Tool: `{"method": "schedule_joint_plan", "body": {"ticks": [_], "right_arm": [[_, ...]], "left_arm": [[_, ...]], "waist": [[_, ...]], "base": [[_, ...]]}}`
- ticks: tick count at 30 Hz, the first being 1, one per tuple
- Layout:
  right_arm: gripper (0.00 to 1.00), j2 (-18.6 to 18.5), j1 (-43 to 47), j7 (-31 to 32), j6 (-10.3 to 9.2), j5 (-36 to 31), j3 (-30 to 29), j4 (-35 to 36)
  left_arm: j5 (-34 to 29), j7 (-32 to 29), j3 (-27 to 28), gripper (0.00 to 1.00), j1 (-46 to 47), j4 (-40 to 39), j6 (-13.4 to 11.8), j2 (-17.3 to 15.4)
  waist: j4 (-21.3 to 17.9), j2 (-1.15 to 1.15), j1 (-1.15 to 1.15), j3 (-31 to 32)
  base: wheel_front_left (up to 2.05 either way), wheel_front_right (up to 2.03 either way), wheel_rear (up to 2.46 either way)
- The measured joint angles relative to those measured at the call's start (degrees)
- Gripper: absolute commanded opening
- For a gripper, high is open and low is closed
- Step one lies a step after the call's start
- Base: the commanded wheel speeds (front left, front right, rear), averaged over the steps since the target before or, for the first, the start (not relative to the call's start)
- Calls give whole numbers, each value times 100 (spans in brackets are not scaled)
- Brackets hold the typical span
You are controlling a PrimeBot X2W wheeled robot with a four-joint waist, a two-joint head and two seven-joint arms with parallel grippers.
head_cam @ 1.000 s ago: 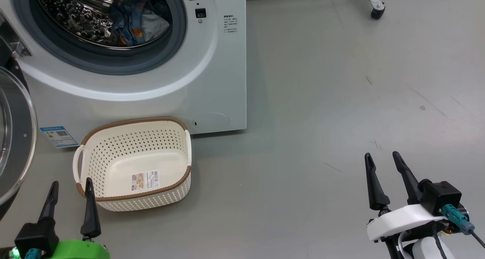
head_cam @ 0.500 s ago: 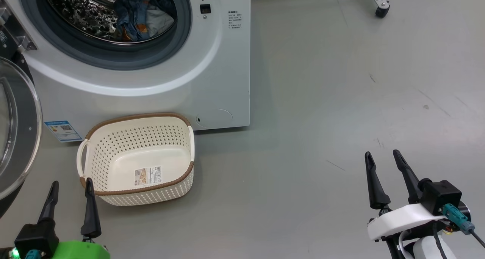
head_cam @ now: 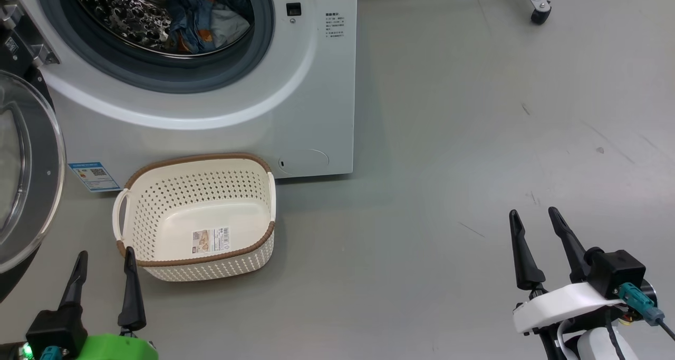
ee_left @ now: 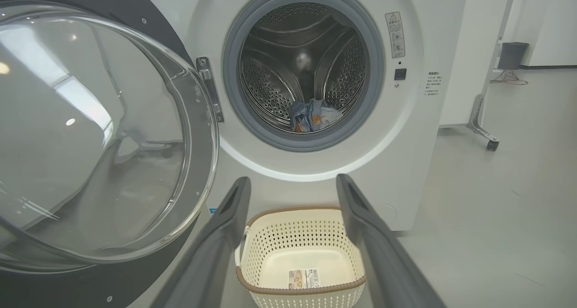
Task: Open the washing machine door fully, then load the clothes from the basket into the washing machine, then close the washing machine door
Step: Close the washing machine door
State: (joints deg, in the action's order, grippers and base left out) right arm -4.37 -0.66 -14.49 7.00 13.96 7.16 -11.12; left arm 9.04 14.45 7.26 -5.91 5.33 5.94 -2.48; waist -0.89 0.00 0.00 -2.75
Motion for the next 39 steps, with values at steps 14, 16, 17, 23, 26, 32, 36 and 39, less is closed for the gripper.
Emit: {"method": "schedule_joint_plan", "body": {"ticks": [14, 16, 17, 23, 26, 32, 36, 39], "right_arm": [[100, -20, 32, 0, 0, -42, -98, 54], [100, -29, 42, 0, 0, -42, -116, 63], [100, -32, 53, 0, 0, -42, -125, 65], [100, -69, 113, 0, 0, -42, -143, 73], [100, -67, 118, 0, 0, -43, -137, 82], [100, -69, 130, 0, 0, -52, -135, 101], [100, -79, 149, 0, 0, -57, -138, 105], [100, -98, 149, 0, 0, -58, -140, 116]], "left_arm": [[25, 0, -73, 100, 4, 7, -103, 3], [73, 0, -116, 100, 5, 11, -121, 3], [91, 0, -143, 100, 5, 14, -140, 3], [116, 0, -182, 100, 6, 76, -202, 3], [118, 0, -180, 100, 6, 76, -244, 3], [186, 0, -205, 100, 5, 94, -277, 3], [278, 0, -215, 100, 5, 101, -294, 3], [291, 0, -235, 100, 5, 108, -323, 3]], "waist": [[352, 0, 0, 14], [427, 0, 0, 17], [468, 0, 0, 20], [750, 0, 0, 48], [904, 0, 0, 64], [1218, 0, 0, 76], [1427, 0, 0, 67], [1582, 0, 0, 57]], "base": [[0, 0, 0], [0, 0, 0], [0, 0, 0], [0, 0, 0], [0, 0, 0], [0, 0, 0], [0, 0, 0], [0, 0, 0]]}}
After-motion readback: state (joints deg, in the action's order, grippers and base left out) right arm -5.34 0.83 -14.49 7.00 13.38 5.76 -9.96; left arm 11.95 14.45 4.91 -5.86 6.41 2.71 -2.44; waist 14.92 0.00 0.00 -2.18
